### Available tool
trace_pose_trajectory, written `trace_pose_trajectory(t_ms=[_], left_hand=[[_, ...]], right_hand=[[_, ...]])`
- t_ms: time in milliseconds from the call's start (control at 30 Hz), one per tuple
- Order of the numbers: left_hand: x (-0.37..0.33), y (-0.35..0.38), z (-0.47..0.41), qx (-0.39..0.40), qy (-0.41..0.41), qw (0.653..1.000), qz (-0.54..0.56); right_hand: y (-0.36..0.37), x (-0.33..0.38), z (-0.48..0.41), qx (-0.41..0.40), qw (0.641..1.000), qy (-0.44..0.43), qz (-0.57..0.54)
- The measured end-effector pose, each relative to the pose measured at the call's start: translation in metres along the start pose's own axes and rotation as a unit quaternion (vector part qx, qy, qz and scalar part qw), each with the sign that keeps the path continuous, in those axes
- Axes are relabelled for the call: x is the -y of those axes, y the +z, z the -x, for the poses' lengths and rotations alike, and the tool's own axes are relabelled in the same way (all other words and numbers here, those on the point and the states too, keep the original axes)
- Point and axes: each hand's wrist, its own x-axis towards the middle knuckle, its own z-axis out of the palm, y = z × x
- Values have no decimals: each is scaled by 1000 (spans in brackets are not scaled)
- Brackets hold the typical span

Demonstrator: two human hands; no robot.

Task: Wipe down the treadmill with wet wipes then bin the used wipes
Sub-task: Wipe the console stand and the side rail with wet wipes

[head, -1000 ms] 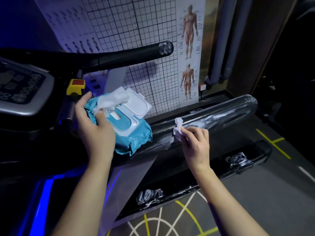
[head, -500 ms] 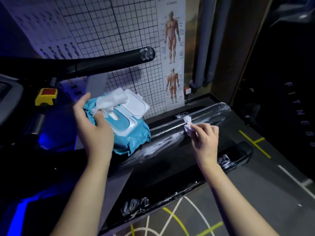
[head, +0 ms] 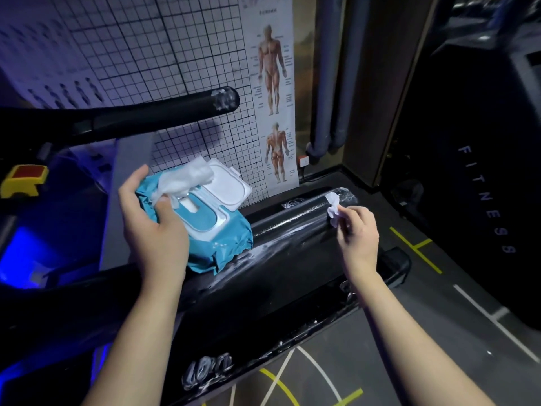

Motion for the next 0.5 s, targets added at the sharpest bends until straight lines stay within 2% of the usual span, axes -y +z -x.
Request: trace_pose_trajectory(t_ms=[133, 267, 367, 500], left_hand=[[1, 1, 2, 3, 7, 1000, -12], [6, -7, 1, 1, 4, 1000, -9], [11, -17, -1, -13, -2, 1000, -8], [21, -48, -10, -39, -2, 999, -6]], right_hand=[[-8, -17, -16, -1, 996, 89, 4], [-20, -5, -19, -28, 981, 189, -41], [-19, 27, 8, -39, 973, 204, -97], [3, 84, 62, 40, 960, 201, -189]])
